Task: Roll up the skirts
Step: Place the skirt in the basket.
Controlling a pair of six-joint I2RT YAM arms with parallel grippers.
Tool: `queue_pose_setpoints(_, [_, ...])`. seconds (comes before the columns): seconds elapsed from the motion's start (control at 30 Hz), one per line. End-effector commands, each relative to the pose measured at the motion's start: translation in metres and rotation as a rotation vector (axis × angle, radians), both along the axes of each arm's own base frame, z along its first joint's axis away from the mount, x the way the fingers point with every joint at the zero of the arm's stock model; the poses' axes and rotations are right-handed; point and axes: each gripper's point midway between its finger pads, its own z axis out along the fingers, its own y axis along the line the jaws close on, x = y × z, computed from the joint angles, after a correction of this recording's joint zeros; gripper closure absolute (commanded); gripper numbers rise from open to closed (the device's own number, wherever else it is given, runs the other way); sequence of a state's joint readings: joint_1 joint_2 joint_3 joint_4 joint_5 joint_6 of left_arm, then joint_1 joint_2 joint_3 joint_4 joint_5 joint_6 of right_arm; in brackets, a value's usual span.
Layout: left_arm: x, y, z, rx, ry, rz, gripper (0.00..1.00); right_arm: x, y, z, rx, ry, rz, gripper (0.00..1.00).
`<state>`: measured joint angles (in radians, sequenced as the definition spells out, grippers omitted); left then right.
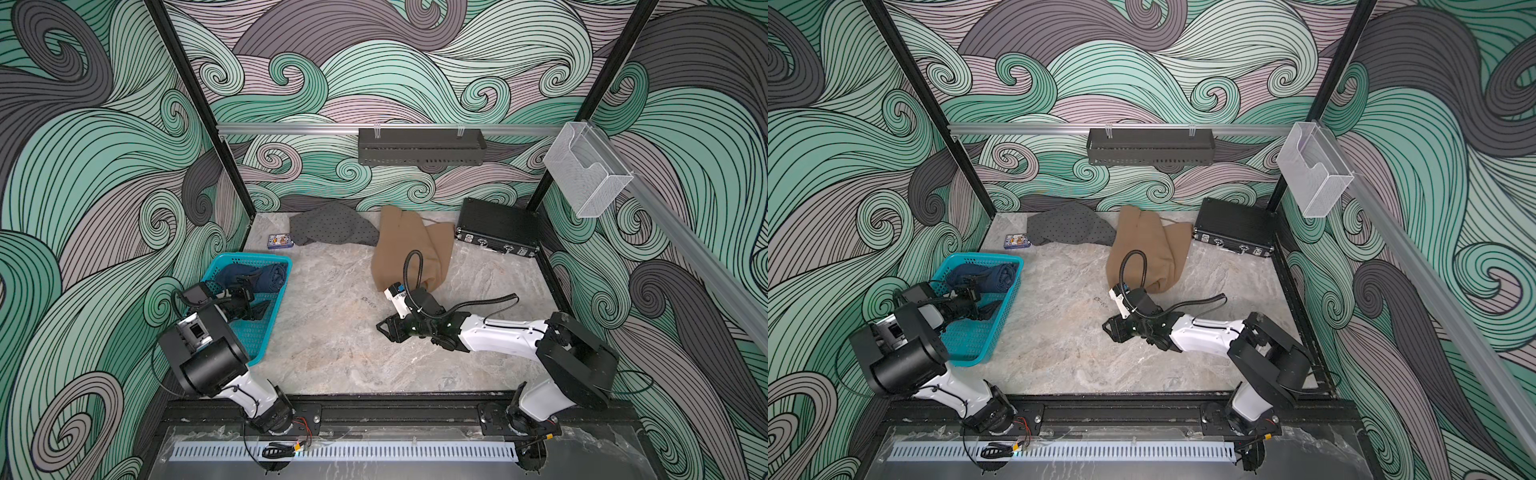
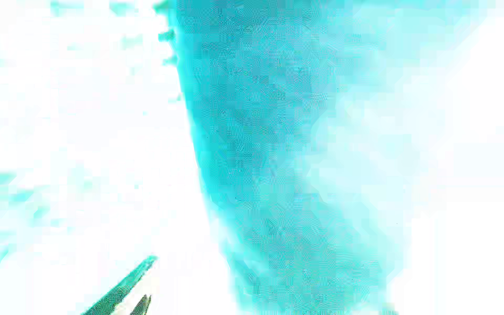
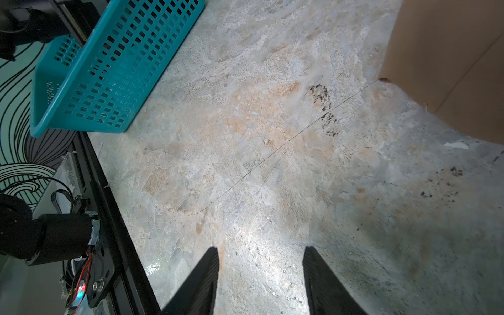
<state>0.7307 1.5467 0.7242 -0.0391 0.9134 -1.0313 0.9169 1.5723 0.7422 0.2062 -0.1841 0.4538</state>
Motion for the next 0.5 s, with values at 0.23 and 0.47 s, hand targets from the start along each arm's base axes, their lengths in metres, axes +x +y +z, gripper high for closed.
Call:
queue_pose_setpoints(0.23, [-0.056,-0.005,-0.014,0.03,0.32,0.089,0.01,0.033,-0.035,0.035,0.028,0.005,-0.242,0.42])
queue_pose_setpoints(0.47, [-0.07,-0.003,0.053,0.304,0.33,0.107,0.01,0.081,-0.116,0.067,-0.018,0.126,-0.6,0.45])
